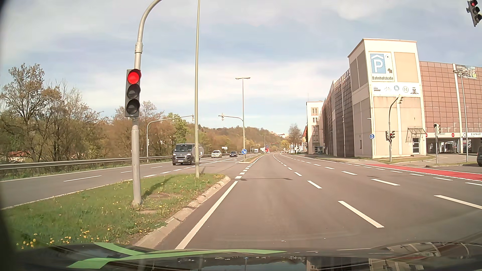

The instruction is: Follow the waypoints while adhering to traffic rules and regulations

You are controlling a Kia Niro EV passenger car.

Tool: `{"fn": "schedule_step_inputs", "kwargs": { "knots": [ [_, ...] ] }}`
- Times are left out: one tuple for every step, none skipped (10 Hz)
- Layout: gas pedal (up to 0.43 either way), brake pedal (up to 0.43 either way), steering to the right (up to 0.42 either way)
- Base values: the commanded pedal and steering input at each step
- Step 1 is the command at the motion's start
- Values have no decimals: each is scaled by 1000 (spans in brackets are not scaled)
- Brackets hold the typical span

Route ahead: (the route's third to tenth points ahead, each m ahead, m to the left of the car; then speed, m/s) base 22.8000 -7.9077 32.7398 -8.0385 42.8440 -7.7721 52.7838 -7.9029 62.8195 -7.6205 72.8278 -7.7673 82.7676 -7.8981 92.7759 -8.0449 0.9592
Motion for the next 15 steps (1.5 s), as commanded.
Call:
{"fn": "schedule_step_inputs", "kwargs": {
  "knots": [
    [0, 122, 5],
    [0, 128, 5],
    [0, 134, 6],
    [0, 140, 5],
    [0, 146, 6],
    [0, 165, 5],
    [0, 165, 5],
    [0, 171, 5],
    [0, 171, 5],
    [0, 171, 6],
    [0, 171, 5],
    [0, 171, 5],
    [0, 165, 5],
    [0, 165, 5],
    [0, 159, 5]
  ]
}}
